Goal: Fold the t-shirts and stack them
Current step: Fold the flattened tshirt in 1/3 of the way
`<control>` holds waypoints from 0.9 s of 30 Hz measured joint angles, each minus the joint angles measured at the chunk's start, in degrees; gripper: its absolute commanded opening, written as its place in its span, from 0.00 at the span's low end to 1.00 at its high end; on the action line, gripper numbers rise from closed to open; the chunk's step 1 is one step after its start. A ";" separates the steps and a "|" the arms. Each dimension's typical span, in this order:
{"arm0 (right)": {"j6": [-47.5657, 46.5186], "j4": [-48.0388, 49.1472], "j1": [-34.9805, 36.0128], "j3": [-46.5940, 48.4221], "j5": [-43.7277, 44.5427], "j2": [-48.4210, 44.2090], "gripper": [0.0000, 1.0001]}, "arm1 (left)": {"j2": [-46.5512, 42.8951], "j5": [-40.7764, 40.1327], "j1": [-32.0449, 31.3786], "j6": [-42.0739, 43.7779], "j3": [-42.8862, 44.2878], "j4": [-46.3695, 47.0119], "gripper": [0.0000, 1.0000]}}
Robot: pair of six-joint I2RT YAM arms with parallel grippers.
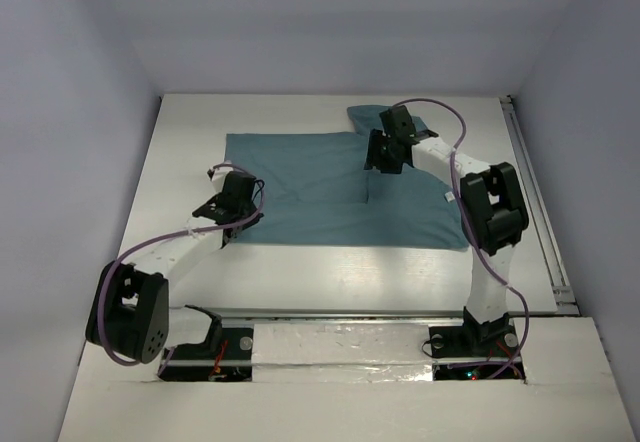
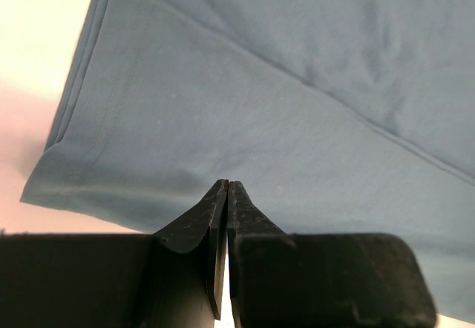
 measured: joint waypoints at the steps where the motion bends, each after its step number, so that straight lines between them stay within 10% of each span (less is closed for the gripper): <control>1: -0.11 -0.17 0.00 -0.02 0.17 -0.13 0.66 | 0.02 0.07 0.00 0.00 0.44 0.02 0.00; 3: -0.15 -0.37 0.00 -0.76 0.44 -1.38 0.64 | 0.11 0.59 0.02 0.00 1.09 0.31 0.00; 5: -0.11 0.42 0.00 -3.93 0.61 -5.20 0.21 | 0.70 1.42 -0.02 0.00 1.68 0.85 0.00; 7: 1.22 1.60 0.00 -9.60 0.48 -11.30 0.00 | 2.05 2.36 -0.13 -0.07 2.23 1.62 0.00; 13: 4.81 6.78 1.31 -31.28 -3.21 -30.27 0.00 | 6.49 5.88 -1.64 -1.55 2.43 3.78 0.00; 27: 9.22 10.10 6.10 -45.57 -3.34 -29.44 0.00 | 7.10 8.74 -1.88 -5.99 -4.44 7.80 0.05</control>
